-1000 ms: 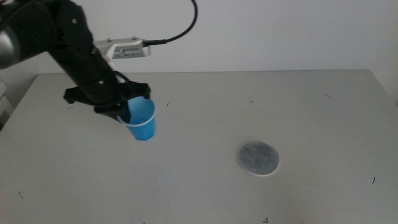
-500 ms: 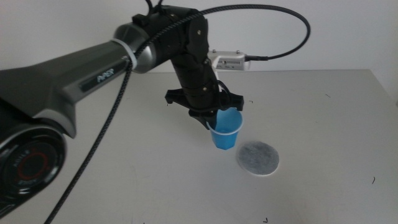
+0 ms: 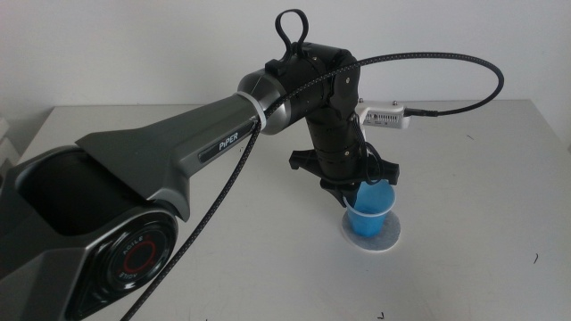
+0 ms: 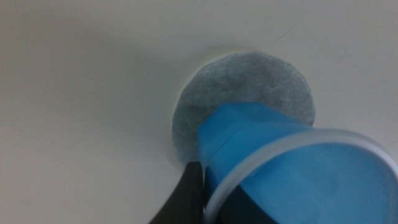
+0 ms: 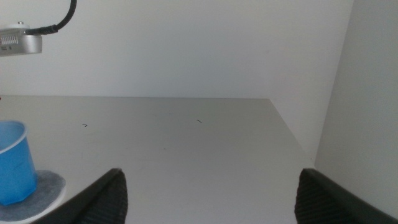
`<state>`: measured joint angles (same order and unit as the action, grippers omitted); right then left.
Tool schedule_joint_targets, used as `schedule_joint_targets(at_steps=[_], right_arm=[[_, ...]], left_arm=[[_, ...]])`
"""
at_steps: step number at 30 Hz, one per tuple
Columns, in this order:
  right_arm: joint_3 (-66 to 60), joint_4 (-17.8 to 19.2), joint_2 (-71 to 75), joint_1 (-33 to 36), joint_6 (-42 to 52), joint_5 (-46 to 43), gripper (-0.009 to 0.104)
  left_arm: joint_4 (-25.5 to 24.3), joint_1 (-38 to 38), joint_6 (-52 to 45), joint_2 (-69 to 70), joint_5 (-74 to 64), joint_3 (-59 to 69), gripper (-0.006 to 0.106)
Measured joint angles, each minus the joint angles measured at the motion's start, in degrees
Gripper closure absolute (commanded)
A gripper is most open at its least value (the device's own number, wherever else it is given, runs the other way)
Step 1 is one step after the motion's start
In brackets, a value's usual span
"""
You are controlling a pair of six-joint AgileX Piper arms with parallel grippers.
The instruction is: Place an empty cup on a cup mat.
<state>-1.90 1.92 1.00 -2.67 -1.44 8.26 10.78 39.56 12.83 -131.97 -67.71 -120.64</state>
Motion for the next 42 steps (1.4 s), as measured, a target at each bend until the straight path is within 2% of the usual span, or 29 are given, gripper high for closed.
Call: schedule_joint_targets(at_steps=[6,9,12,19,22,24,33,42], right_arm=[[0.0,0.0,0.0,0.0,0.0,0.0,0.001],[0.0,0.0,0.0,0.0,0.0,0.0,0.001],[0.0,0.0,0.0,0.0,0.0,0.0,0.001],[0.0,0.0,0.0,0.0,0.0,0.0,0.001],[0.0,0.0,0.0,0.0,0.0,0.0,0.001],[0.0,0.0,0.0,0.0,0.0,0.0,0.001],[0.0,0.0,0.0,0.0,0.0,0.0,0.001],[0.0,0.0,0.0,0.0,0.0,0.0,0.001]], left_arm=[[0.7,0.0,0.0,-1.2,0.3,-0.1,0.100],[0.9,0.1,0.0,-1.2,0.6,-0.1,0.092],[1.2,0.1,0.0,-1.3,1.0,-0.1,0.075],[2.8,0.1,-1.4,-1.3,1.3,-0.2,0.017],[2.9,0.1,-1.9,-1.0,1.0,-0.2,0.000],[2.9,0.1,-2.6,-0.4,0.7,-0.2,-0.003],[3.4,-4.0,-7.7,9.6,-3.1,-0.2,-0.003],[2.2,-9.0,-8.6,18.3,-3.8,-0.2,-0.003]])
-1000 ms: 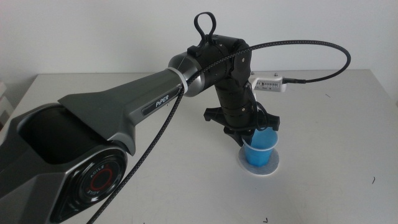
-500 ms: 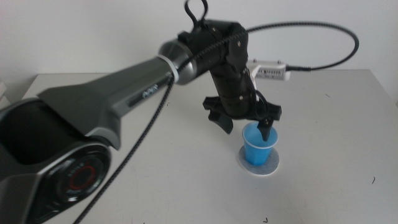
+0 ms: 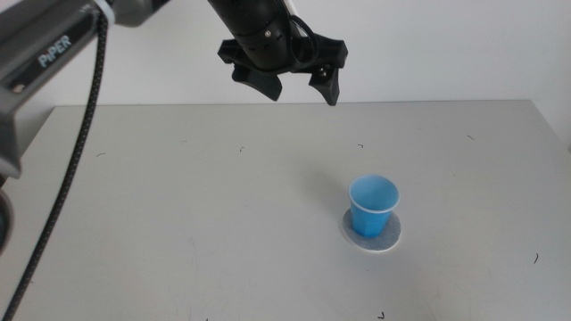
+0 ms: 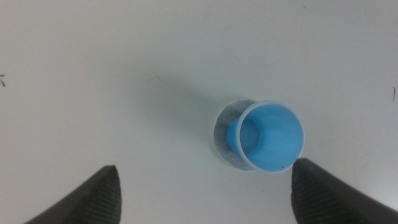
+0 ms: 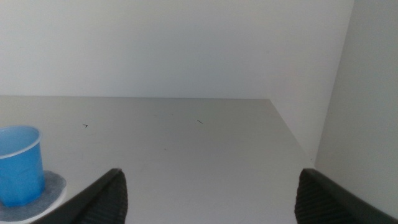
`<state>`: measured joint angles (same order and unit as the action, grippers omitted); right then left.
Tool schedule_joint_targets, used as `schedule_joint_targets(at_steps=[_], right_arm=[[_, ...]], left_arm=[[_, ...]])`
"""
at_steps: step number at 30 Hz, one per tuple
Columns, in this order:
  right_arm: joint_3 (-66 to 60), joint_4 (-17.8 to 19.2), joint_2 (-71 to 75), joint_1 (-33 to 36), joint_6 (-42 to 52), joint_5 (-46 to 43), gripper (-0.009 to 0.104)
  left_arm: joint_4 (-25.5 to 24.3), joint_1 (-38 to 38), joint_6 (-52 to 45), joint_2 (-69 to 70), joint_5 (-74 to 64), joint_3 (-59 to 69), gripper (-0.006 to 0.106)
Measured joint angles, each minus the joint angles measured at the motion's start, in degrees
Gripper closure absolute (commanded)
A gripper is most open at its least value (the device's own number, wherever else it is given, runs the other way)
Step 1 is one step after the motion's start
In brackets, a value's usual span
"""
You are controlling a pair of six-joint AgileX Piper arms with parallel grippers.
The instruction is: Place an empty cup on a cup mat.
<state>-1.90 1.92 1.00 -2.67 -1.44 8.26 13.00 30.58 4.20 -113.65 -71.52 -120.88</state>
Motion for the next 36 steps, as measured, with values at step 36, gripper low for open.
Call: schedule_joint_targets(at_steps=[36], right_arm=[[0.0,0.0,0.0,0.0,0.0,0.0,0.001]], left_arm=[[-23.1,-24.5,8.9,63.5,19.9,65.2,-0.004]])
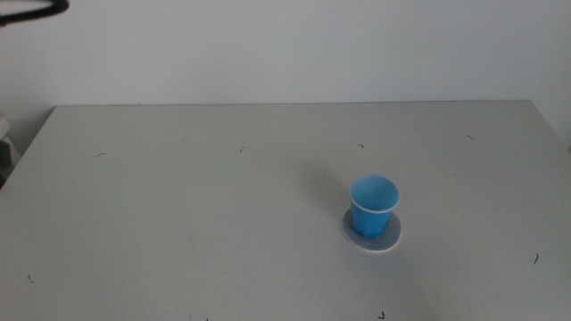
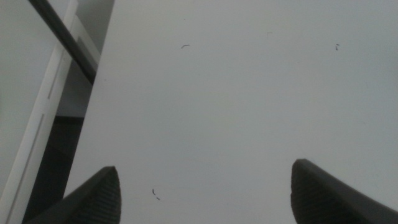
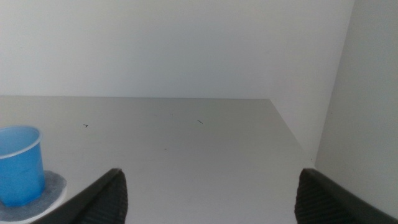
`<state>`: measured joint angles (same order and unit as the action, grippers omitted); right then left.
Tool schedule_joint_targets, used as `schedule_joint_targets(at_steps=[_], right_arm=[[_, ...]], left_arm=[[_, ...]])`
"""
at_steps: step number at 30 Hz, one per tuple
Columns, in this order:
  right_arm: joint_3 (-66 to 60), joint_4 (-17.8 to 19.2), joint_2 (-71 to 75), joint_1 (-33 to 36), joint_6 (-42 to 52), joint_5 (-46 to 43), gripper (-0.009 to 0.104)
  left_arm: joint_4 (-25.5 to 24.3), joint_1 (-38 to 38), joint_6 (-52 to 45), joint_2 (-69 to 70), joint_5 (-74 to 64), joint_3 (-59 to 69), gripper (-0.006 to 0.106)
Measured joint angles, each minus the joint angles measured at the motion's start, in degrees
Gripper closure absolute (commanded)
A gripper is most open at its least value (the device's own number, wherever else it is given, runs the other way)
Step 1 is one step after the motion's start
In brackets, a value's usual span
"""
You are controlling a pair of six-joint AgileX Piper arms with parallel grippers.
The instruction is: Place an empty cup on a cup mat.
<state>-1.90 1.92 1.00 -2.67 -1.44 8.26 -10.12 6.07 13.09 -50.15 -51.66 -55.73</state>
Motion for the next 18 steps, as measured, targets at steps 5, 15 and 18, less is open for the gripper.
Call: schedule_joint_targets(at_steps=[5,15,18], right_arm=[[0.0,0.0,0.0,0.0,0.0,0.0,0.001],[0.0,0.0,0.0,0.0,0.0,0.0,0.001],[0.0,0.0,0.0,0.0,0.0,0.0,0.001]], left_arm=[[0.8,-4.4,-0.5,11.8,10.8,14.3,-0.004],[-1.5,-4.9,-1.5,32.4,27.0,37.9,-0.004],[-2.5,-4.9,-1.4,37.8,32.7,44.5,-0.004]])
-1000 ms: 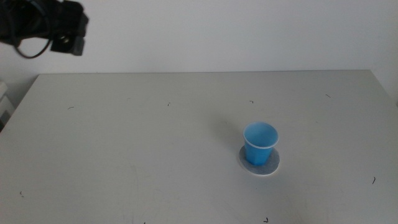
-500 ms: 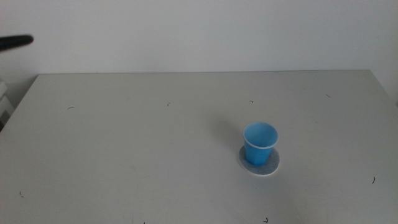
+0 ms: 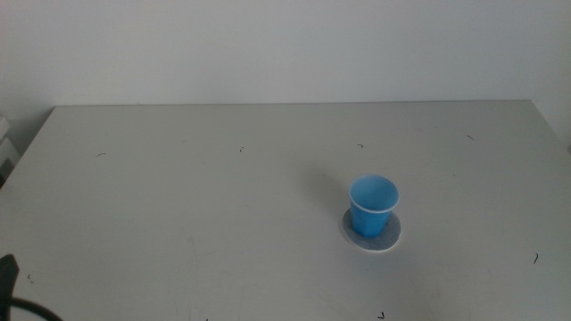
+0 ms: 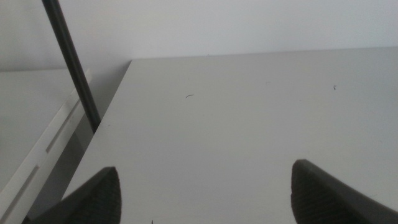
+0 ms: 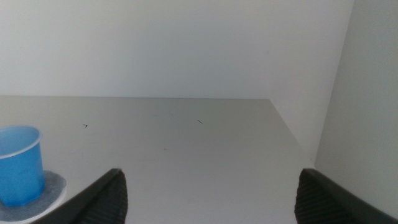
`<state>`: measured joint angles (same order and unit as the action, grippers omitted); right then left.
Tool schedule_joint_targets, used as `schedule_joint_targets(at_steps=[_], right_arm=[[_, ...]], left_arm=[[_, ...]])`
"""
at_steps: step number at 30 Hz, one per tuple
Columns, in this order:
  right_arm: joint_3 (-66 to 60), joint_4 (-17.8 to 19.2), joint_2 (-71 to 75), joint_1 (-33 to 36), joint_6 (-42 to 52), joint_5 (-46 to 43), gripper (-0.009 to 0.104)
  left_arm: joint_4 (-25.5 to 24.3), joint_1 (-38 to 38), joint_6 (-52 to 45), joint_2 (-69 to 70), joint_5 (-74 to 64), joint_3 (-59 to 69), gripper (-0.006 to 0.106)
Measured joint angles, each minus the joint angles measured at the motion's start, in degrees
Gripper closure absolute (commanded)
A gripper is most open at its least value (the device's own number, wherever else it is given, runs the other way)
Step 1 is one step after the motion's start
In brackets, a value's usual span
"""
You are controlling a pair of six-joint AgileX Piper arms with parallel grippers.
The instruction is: Place an empty cup on a cup mat.
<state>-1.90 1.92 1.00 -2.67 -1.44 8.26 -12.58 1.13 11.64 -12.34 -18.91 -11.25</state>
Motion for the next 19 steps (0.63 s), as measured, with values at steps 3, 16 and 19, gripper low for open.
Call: schedule_joint_targets(at_steps=[3,16,19], right_arm=[[0.0,0.0,0.0,0.0,0.0,0.0,0.001],[0.0,0.0,0.0,0.0,0.0,0.0,0.001],[0.0,0.0,0.0,0.0,0.0,0.0,0.001]], left_arm=[[-0.2,0.0,0.6,4.8,3.7,4.9,-0.004],[-0.2,0.0,3.3,13.1,4.0,12.9,-0.004],[-0.2,0.0,3.3,13.1,3.7,12.9,-0.004]])
